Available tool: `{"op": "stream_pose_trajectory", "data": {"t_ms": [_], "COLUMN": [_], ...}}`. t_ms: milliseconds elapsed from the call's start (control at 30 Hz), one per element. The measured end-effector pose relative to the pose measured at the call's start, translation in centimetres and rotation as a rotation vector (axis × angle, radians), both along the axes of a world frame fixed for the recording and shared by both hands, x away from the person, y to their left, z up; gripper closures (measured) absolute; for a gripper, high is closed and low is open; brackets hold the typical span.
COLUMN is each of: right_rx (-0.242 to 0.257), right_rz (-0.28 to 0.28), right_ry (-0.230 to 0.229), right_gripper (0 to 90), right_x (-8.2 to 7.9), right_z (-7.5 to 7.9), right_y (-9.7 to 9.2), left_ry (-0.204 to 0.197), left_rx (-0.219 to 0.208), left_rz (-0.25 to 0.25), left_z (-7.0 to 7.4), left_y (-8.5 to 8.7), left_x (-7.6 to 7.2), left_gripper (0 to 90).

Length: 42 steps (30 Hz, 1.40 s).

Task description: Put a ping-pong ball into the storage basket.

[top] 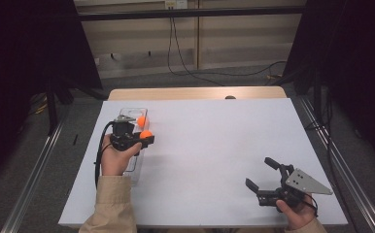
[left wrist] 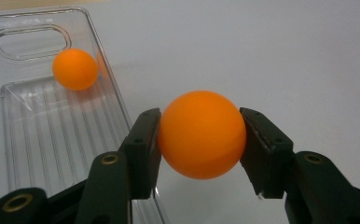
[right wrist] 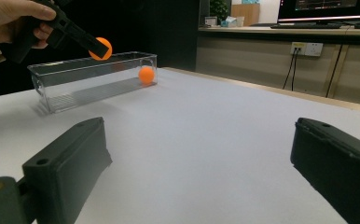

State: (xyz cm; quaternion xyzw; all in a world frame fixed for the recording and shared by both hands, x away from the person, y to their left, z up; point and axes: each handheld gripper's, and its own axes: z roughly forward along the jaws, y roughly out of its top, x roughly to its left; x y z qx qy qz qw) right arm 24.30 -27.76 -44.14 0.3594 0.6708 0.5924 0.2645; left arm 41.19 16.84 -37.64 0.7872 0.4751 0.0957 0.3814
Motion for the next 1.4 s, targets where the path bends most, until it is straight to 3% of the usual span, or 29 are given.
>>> {"op": "stream_pose_trajectory", "data": {"t_ms": [1400], "right_rx": [0.001], "right_rz": [0.003], "right_ry": [0.000], "right_gripper": [3.0], "right_x": [0.0], "right_z": [0.0], "right_y": [0.0], "left_ry": [-0.015], "left_rx": [-0.005], "left_rz": [0.041], "left_z": [0.4], "left_y": [1.7], "left_x": [-0.1], "left_gripper": [50.8]}}
